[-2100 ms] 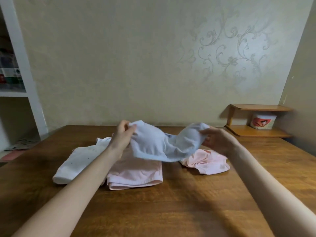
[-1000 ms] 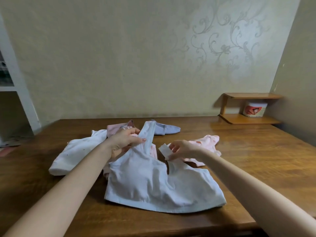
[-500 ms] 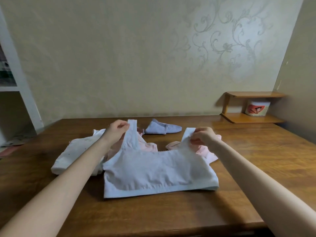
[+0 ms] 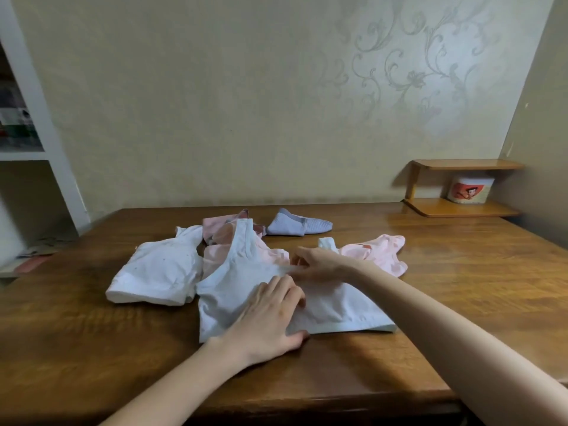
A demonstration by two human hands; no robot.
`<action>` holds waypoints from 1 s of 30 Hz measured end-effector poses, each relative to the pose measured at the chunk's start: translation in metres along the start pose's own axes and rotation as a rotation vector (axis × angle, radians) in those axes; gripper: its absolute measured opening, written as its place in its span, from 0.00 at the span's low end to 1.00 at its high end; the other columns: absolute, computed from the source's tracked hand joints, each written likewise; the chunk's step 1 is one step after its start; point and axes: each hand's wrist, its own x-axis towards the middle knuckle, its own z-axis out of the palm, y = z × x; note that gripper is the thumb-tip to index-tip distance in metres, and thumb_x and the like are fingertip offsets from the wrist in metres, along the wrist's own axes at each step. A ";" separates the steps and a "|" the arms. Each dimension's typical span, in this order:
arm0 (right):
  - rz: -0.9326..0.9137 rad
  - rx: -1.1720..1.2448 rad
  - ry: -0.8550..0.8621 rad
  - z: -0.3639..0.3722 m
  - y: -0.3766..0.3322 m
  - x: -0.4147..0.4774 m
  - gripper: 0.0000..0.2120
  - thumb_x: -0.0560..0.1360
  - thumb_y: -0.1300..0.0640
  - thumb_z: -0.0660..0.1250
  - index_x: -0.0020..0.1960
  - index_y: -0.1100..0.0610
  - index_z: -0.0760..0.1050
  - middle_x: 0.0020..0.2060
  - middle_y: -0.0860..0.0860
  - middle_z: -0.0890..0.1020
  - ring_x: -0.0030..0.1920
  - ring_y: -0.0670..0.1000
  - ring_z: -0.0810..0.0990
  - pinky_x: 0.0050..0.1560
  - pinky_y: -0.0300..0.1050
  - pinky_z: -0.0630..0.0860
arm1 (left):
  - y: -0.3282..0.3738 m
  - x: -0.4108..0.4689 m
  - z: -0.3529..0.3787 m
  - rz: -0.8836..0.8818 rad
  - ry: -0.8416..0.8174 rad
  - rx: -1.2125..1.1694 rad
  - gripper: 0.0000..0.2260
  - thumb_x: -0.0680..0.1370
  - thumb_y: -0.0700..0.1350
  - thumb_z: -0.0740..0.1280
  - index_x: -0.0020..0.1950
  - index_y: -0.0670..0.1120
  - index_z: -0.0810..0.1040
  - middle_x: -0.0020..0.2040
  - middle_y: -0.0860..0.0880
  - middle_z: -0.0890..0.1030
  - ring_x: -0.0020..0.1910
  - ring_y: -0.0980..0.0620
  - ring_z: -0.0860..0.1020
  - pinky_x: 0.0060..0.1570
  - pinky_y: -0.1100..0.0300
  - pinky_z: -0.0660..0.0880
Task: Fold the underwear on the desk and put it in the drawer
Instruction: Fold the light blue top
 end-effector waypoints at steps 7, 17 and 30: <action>0.140 0.121 -0.279 -0.014 -0.003 -0.004 0.15 0.73 0.43 0.68 0.33 0.49 0.71 0.33 0.45 0.74 0.34 0.44 0.72 0.36 0.38 0.67 | -0.004 -0.006 0.011 0.027 0.062 -0.012 0.21 0.73 0.62 0.59 0.59 0.50 0.66 0.57 0.53 0.66 0.55 0.56 0.62 0.55 0.65 0.57; 0.100 0.205 -0.352 -0.035 -0.005 -0.007 0.09 0.71 0.51 0.72 0.47 0.56 0.79 0.42 0.51 0.81 0.41 0.48 0.77 0.42 0.39 0.73 | -0.002 -0.010 0.007 -0.013 0.055 -0.074 0.31 0.70 0.66 0.63 0.65 0.52 0.58 0.64 0.53 0.58 0.63 0.56 0.59 0.65 0.62 0.59; -0.396 1.067 0.027 -0.103 -0.022 -0.029 0.09 0.69 0.65 0.67 0.47 0.58 0.81 0.41 0.52 0.85 0.43 0.49 0.83 0.46 0.39 0.79 | -0.017 0.038 -0.096 -0.620 0.699 -0.961 0.12 0.75 0.53 0.57 0.43 0.53 0.79 0.43 0.50 0.82 0.51 0.45 0.78 0.53 0.48 0.72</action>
